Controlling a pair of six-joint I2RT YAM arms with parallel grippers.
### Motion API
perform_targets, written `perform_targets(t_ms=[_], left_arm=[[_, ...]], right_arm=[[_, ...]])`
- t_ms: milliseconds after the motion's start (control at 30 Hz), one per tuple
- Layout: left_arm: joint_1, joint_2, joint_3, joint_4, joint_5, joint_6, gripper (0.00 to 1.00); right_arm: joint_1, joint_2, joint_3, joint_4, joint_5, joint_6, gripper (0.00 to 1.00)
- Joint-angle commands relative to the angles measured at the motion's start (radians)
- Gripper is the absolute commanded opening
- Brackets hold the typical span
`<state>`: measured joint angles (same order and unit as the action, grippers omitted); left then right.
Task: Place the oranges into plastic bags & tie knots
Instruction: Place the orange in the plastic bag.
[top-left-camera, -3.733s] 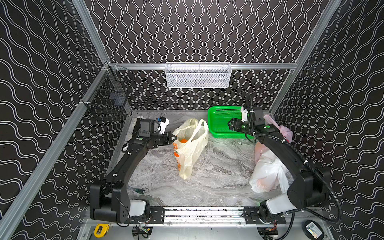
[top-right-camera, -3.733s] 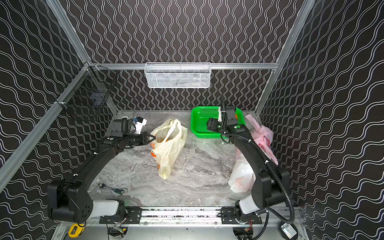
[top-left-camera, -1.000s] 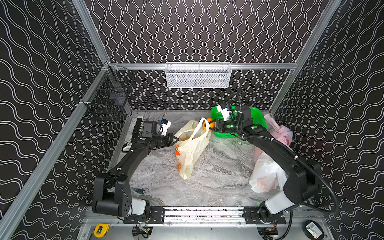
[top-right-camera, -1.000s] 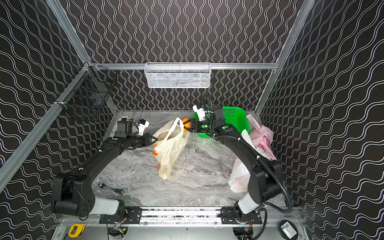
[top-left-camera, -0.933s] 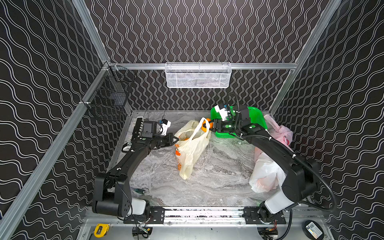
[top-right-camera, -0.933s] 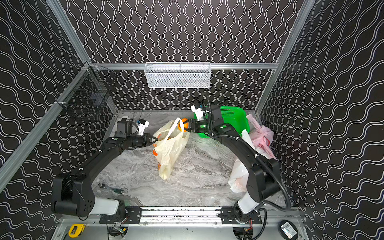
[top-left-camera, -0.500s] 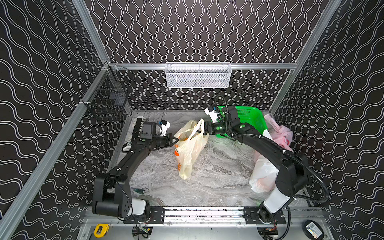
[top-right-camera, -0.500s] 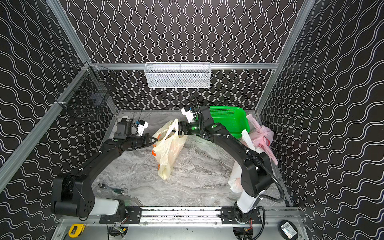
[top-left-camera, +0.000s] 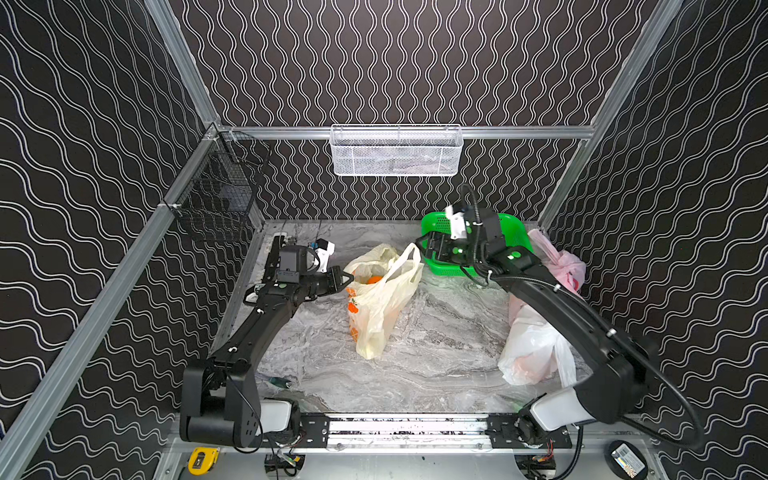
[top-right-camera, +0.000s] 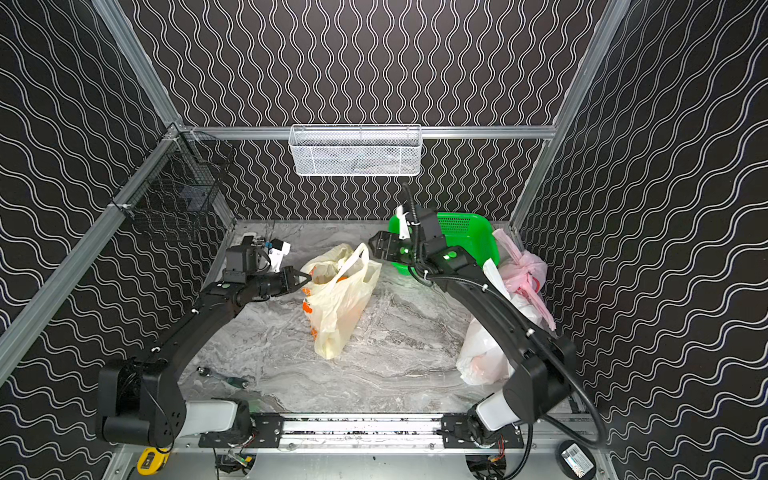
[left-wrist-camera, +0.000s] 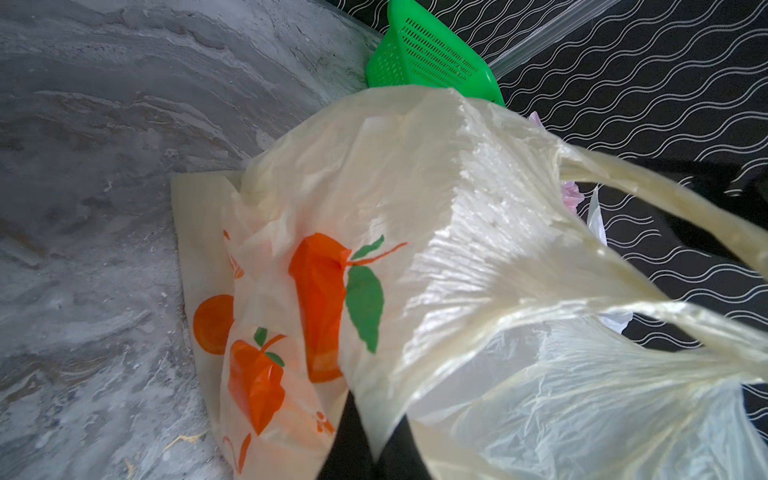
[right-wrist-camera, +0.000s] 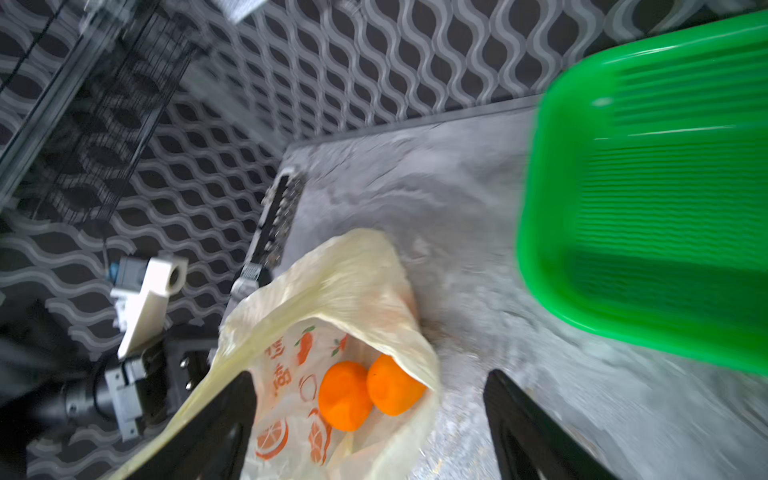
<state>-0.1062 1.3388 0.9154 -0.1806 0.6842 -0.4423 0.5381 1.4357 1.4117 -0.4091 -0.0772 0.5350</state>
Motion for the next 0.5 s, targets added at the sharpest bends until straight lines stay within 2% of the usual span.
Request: perform_targets(t_ms=[0,100,200,300,467], left_arm=[[0.002,0.008,-0.003,0.055,0.006,-0.019,0.0],[0.002,0.019,-0.001,0.063,0.016,-0.018,0.0],[0.002,0.022,0.002,0.063,0.021,-0.018,0.0],[0.002,0.025,0.003,0.068,0.031,-0.019,0.0],[0.002,0.031,0.01,0.074,0.041,-0.024,0.0]], right_arm=[[0.038,-0.098,-0.058,0.019,0.14,0.141,0.89],[0.108,-0.176,-0.097,0.04,0.213,0.193,0.92],[0.149,-0.193,-0.078,0.048,0.204,0.212,0.94],[0.194,-0.134,0.013,-0.025,0.188,0.217,0.91],[0.223,0.029,0.205,-0.276,0.233,0.229,0.85]])
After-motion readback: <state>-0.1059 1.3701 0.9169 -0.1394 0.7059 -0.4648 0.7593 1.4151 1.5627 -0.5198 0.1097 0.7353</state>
